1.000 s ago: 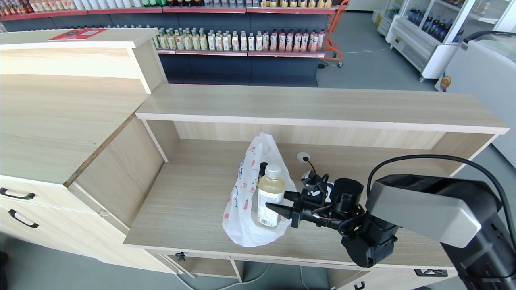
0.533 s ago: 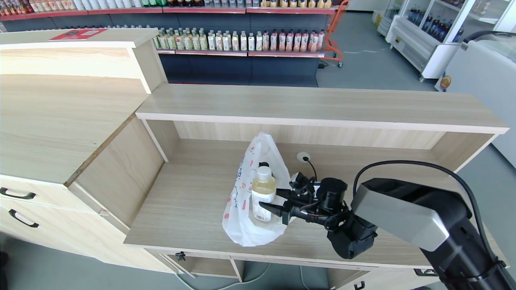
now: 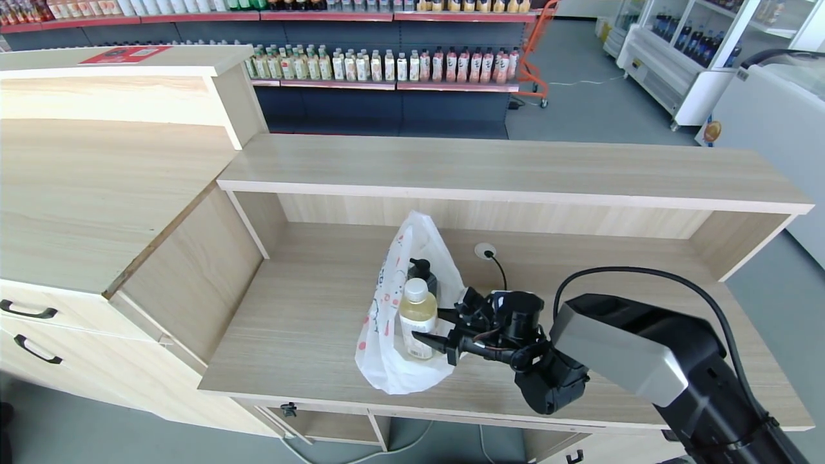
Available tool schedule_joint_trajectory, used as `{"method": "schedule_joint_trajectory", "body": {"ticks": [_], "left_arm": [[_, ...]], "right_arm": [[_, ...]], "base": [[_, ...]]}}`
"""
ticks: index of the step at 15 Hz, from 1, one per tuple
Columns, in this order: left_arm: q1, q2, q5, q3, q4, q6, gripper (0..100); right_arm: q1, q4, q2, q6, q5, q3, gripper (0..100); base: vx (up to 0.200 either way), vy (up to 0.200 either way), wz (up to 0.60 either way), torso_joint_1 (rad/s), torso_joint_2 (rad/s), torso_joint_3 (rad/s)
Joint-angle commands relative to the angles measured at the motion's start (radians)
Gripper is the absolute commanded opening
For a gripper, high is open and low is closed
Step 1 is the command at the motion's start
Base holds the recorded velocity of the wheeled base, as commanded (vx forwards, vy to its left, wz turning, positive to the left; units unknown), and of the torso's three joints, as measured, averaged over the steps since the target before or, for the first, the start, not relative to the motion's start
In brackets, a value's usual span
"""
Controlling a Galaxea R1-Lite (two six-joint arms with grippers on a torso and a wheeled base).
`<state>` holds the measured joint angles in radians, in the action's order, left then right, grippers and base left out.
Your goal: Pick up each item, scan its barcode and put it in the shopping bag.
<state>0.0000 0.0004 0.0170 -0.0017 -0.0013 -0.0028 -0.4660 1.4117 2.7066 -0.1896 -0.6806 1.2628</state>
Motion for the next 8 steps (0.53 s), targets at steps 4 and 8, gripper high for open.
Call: {"method": "schedule_joint_trajectory", "body": {"ticks": [4,8], "left_arm": [[0.000,0.000,0.000,0.000,0.000,0.000,100],[0.000,0.000,0.000,0.000,0.000,0.000,100]], "right_arm": [[0.001,-0.004,0.013,-0.010,0.000,0.017,100],[0.001,-0.004,-0.005,-0.001,-0.005,0.009,100]], "base": [[0.000,0.000,0.00,0.000,0.00,0.000],[0.000,0.000,0.00,0.000,0.00,0.000]]}}
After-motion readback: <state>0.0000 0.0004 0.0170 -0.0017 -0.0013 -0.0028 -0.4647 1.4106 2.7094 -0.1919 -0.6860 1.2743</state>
